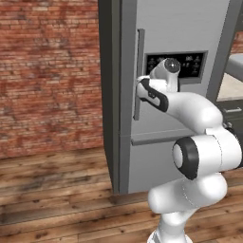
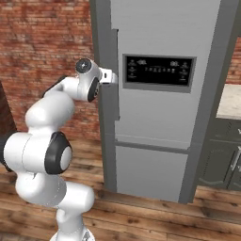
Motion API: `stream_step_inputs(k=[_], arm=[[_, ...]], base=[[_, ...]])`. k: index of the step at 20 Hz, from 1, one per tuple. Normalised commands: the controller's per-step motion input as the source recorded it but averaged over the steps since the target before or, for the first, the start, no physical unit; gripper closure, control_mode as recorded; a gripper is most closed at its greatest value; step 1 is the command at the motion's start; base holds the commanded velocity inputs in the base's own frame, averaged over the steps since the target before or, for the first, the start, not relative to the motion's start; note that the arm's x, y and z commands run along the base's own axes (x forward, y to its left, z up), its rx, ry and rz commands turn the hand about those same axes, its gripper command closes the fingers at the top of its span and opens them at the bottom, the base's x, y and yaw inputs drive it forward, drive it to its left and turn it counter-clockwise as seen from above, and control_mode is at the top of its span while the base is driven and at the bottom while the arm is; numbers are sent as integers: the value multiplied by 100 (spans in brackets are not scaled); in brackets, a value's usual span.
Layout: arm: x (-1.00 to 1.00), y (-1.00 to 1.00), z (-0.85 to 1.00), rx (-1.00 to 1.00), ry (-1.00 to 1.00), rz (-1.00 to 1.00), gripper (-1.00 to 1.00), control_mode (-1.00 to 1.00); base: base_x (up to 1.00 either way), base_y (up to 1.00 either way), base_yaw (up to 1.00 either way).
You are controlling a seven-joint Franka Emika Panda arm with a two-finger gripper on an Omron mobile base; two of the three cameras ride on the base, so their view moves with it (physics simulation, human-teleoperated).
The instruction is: Take the lemon wedge from the fridge and place it on the plate with fish on the dining counter.
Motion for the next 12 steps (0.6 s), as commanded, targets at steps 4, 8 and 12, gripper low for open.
stream_step_inputs(k=[4,8,12], arm=[[30,0,-2,0,-3,0,-100,-100],[57,-15,0,4,3,0,-100,-100],[48,-22,0,0,0,2,-100,-100]], base=[[0,0,0],[0,0,0],[0,0,0]])
